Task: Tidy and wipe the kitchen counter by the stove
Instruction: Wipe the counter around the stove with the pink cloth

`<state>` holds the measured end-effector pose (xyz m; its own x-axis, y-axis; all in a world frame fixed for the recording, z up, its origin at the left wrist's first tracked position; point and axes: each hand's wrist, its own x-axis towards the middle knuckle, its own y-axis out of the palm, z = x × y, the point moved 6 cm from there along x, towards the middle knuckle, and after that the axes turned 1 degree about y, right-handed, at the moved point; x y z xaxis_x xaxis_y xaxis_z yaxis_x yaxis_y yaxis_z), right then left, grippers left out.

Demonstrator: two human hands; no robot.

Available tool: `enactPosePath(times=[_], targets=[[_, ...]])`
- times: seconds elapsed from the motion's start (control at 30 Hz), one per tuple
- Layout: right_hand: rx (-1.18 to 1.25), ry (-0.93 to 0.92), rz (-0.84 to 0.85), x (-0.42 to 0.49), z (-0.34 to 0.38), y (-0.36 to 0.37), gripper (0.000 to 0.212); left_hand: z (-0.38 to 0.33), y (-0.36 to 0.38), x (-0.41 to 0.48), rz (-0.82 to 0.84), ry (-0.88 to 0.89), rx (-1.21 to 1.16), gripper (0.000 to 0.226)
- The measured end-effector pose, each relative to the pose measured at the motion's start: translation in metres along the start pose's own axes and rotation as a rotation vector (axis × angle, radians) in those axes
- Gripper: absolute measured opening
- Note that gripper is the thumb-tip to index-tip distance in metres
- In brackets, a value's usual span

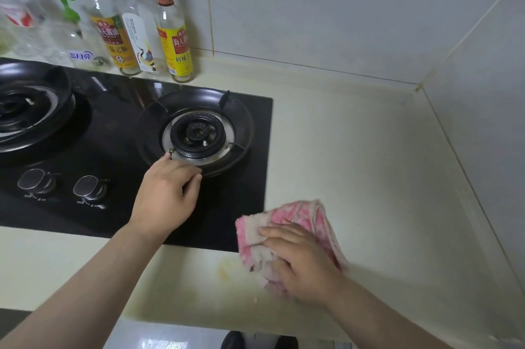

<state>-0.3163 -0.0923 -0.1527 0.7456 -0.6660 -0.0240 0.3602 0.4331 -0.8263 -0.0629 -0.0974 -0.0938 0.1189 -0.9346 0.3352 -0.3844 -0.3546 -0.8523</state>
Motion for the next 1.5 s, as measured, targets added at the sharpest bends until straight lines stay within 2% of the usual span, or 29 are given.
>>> enactPosePath(times=[0.1, 0.2, 0.3, 0.4, 0.6, 0.93, 1.1, 1.23, 1.5], targets=[[-0.046, 0.162, -0.098, -0.005, -0.022, -0.019, 0.042, -0.036, 0.002, -0.011, 0.079, 0.121, -0.125, 0.032], [-0.102, 0.247, -0.001, 0.006, -0.029, -0.026, 0.055, -0.054, 0.034, -0.014, 0.311, 0.131, -0.165, 0.025], [-0.182, 0.322, 0.128, 0.027, -0.036, -0.024, 0.058, -0.049, 0.066, -0.012, 0.458, 0.035, -0.100, 0.038], [-0.217, 0.346, 0.170, 0.045, -0.042, -0.025, 0.055, -0.041, 0.075, -0.008, 0.471, -0.036, -0.072, 0.038], [-0.210, 0.336, 0.139, 0.034, -0.034, -0.016, 0.056, -0.039, 0.077, -0.011, 0.469, -0.043, -0.075, 0.036], [-0.177, 0.237, 0.189, -0.040, -0.005, 0.013, 0.059, -0.040, 0.076, -0.017, 0.422, -0.090, -0.105, 0.039], [-0.243, 0.199, 0.214, -0.079, 0.002, 0.018, 0.066, -0.042, 0.077, -0.021, 0.425, -0.133, -0.124, 0.048], [-0.257, 0.241, 0.202, -0.068, -0.008, 0.010, 0.071, -0.043, 0.077, -0.022, 0.425, -0.149, -0.122, 0.051], [-0.278, 0.328, 0.100, -0.032, -0.029, -0.003, 0.069, -0.042, 0.081, -0.023, 0.401, -0.155, -0.104, 0.051]])
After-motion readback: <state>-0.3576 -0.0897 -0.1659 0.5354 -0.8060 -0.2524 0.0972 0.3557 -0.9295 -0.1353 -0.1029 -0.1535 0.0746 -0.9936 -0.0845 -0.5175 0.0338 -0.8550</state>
